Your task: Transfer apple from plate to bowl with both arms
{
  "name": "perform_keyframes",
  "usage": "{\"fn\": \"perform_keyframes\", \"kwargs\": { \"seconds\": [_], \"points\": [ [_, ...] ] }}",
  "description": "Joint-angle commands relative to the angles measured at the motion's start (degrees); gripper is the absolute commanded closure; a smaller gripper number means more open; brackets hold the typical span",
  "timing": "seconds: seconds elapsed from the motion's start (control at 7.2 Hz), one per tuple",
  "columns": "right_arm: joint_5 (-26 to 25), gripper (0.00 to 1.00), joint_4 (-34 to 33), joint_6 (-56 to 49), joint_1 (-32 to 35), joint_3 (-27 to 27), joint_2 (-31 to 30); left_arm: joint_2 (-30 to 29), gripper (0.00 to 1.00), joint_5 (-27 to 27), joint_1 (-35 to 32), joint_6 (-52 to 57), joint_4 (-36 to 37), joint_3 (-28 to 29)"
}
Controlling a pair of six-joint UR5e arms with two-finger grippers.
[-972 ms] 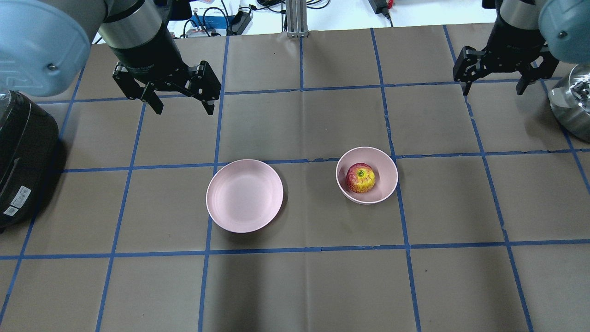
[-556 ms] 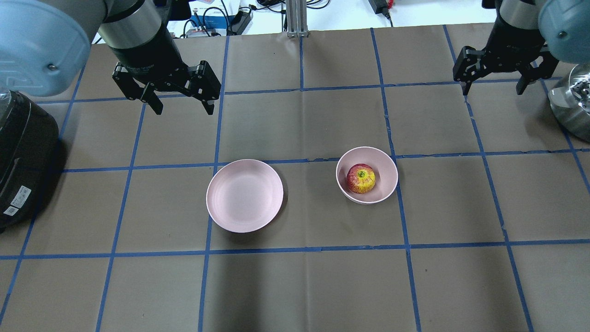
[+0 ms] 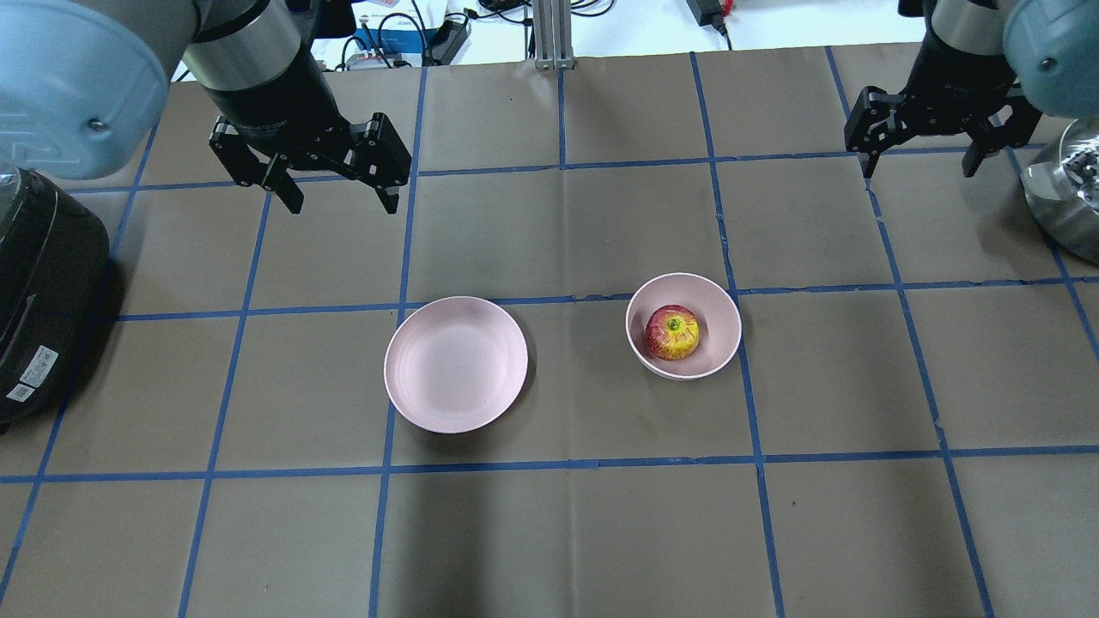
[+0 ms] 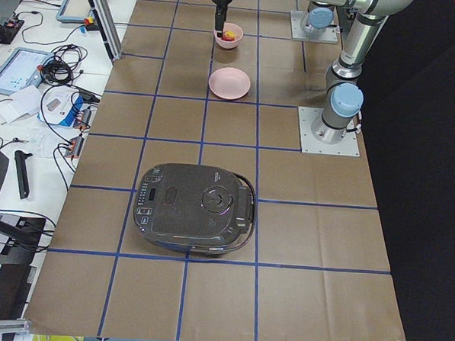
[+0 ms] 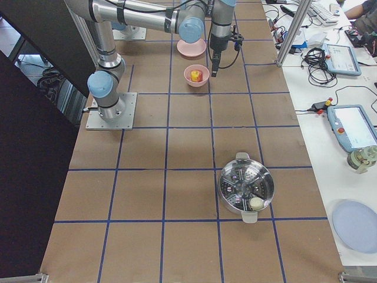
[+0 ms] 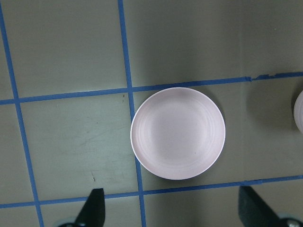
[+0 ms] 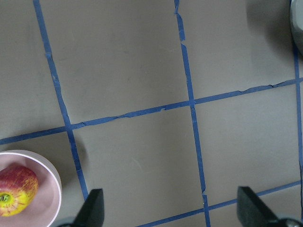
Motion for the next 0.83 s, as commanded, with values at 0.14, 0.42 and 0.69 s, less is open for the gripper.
{"fn": "perform_keyframes", "kwargs": {
  "seconds": [0.14, 0.42, 0.69],
  "points": [
    [0.1, 0.00, -0.2, 0.2, 0.2, -0.1, -0.1, 0.0, 0.00, 0.0, 0.0, 0.1, 0.1, 0.1],
    [3.0, 0.00, 1.3, 0.2, 0.6, -0.2, -0.9, 0.0, 0.00, 0.0, 0.0, 0.1, 0.2, 0.1],
    [9.6, 0.00, 1.6, 0.2, 1.7, -1.1, -3.0, 0.0, 0.00, 0.0, 0.0, 0.0, 0.3, 0.1]
  ]
}}
